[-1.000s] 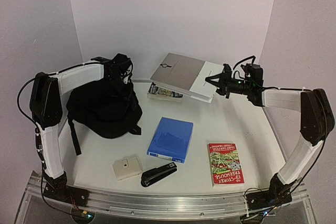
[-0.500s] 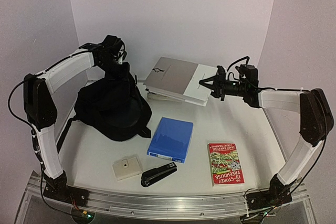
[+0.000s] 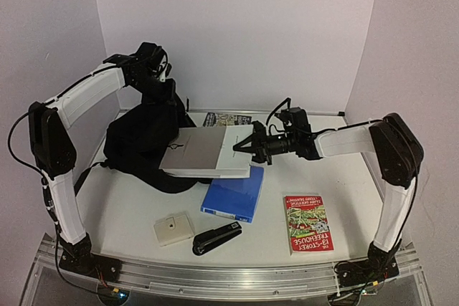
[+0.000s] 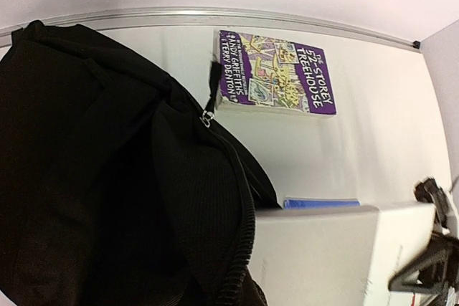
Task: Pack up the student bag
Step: Place the book in the student bag.
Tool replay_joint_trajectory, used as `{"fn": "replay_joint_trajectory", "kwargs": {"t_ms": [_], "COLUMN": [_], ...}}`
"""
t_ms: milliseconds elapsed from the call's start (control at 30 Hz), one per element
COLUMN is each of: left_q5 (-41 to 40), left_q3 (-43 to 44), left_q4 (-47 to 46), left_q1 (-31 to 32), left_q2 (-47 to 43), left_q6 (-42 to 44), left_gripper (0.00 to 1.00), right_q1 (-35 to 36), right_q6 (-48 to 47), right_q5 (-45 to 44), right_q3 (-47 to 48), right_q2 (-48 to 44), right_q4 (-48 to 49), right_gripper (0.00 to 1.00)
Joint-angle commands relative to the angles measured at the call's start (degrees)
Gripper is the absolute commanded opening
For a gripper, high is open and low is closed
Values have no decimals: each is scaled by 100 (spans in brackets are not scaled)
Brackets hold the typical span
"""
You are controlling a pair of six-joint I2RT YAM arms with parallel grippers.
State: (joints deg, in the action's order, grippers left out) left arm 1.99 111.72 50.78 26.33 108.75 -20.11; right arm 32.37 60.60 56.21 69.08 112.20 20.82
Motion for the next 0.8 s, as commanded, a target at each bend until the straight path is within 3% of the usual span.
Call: {"fn": "replay_joint_trajectory", "kwargs": {"t_ms": [0, 433, 767], "left_q5": [179, 806, 1379], "left_q3": [-155, -120, -80], "left_q4": [-605, -763, -765], "left_q1": [23, 26, 27], "left_q2": [-841, -891, -805], "left_q6": [-66, -232, -114], "left_gripper": [0, 0, 0], "right_q1": [-60, 248, 783], "right_q6": [508, 1092, 779], "right_q5": [-272, -676, -379], "right_q3": [827, 2368, 3064], "right_q2": [360, 1220, 1877], "right_q4": [211, 719, 784], "right_gripper": [0, 0, 0]}}
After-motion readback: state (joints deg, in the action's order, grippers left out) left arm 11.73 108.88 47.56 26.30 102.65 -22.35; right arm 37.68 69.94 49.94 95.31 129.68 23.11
